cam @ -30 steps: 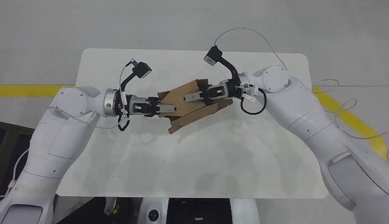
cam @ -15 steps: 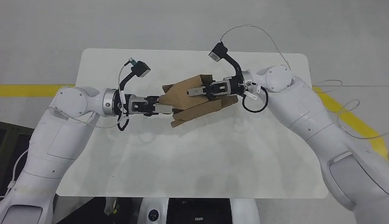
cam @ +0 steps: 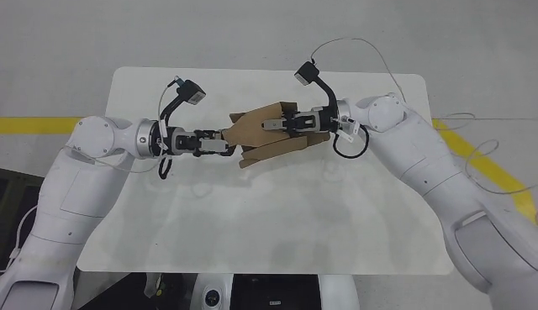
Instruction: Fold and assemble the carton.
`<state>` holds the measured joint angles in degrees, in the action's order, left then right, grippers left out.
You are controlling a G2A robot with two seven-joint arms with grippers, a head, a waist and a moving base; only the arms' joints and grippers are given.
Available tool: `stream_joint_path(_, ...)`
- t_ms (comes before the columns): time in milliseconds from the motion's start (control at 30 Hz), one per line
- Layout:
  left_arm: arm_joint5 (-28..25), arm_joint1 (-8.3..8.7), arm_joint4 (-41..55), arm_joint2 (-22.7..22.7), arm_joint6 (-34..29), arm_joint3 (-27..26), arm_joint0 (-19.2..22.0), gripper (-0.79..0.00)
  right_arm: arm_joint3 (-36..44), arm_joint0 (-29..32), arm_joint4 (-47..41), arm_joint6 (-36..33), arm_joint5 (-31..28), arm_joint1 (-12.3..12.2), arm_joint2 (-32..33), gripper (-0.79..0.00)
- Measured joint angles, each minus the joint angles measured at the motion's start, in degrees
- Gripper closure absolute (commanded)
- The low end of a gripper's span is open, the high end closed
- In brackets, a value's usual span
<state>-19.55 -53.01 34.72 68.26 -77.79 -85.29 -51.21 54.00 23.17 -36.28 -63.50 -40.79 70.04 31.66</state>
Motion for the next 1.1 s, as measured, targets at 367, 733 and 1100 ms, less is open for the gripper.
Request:
stream_joint_path(367, 1.5, -0.1, 4.8, 1.0, -2.5, 0.0, 0.4, -0.785, -1.0, -0.1, 2.5, 1.1, -1.1, 1.5, 0.1, 0.0)
stream_joint_path(733, 1.0, -0.44, 5.5, 1.0, -1.5, -1.3, 0.4, -0.785, -0.6, 0.4, 4.0, 3.3, -1.0, 3.8, -0.1, 0.0)
stream_joint_path(1100, -2.0, -0.48, 0.5, 1.5, 2.0, -3.8, -1.1, -0.785, -1.7, 0.7, 4.9, 2.9, -1.2, 5.3, 0.9, 0.0)
